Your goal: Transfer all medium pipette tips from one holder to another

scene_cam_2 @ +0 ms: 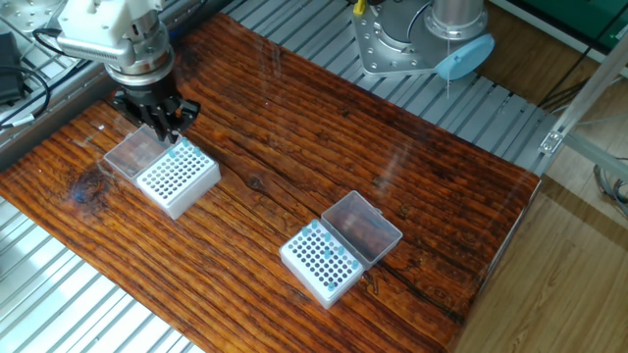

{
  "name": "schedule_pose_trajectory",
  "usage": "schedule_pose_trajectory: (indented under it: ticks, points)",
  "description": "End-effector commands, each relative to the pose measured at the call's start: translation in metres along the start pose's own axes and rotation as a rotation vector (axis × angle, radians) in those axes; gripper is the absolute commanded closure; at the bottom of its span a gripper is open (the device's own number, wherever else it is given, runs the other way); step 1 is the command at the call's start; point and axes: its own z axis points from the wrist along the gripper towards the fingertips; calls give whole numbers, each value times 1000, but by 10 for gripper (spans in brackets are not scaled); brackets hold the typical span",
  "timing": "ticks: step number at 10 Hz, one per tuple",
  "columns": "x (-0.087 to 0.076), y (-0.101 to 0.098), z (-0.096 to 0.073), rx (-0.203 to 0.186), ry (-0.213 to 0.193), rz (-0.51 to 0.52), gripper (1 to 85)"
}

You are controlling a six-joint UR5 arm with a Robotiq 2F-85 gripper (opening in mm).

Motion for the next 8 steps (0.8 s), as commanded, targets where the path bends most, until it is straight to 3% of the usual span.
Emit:
schedule_pose_trajectory:
  ticks: [1, 3, 5, 8]
  points:
    - [-5, 10, -11, -21, 10, 28, 627]
    - [-17, 31, -15, -28, 4, 74, 627]
    - [-40, 57, -23, -36, -5, 148, 627]
    - [-65, 96, -28, 13, 6, 254, 643]
